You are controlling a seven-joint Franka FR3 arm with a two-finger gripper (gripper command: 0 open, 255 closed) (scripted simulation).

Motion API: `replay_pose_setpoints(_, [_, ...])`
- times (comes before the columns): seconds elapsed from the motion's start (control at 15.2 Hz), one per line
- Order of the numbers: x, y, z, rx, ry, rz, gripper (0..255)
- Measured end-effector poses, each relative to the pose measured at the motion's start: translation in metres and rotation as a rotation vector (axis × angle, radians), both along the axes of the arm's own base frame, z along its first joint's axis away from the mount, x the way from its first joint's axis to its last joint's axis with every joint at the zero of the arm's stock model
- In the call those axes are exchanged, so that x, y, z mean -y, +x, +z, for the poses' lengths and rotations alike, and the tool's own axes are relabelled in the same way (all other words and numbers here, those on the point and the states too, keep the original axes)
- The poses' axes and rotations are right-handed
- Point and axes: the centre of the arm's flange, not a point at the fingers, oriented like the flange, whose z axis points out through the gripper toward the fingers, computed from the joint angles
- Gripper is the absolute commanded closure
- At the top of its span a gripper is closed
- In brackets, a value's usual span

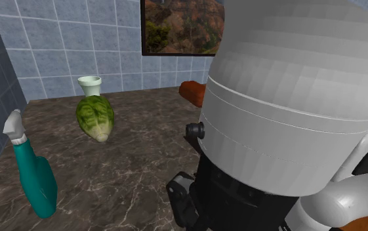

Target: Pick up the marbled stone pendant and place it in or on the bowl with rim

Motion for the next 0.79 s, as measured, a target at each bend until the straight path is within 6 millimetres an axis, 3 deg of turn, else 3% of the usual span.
replay_pose_setpoints(0.26, [-0.0003, -0.0001, -0.0014, 0.0, 0.0, 0.0, 255])
replay_pose_setpoints(0.33, [-0.0003, -0.0001, -0.0014, 0.0, 0.0, 0.0, 0])
replay_pose_setpoints(0.79, [-0.0002, -0.0005, 0.0037, 0.0, 0.0, 0.0, 0])
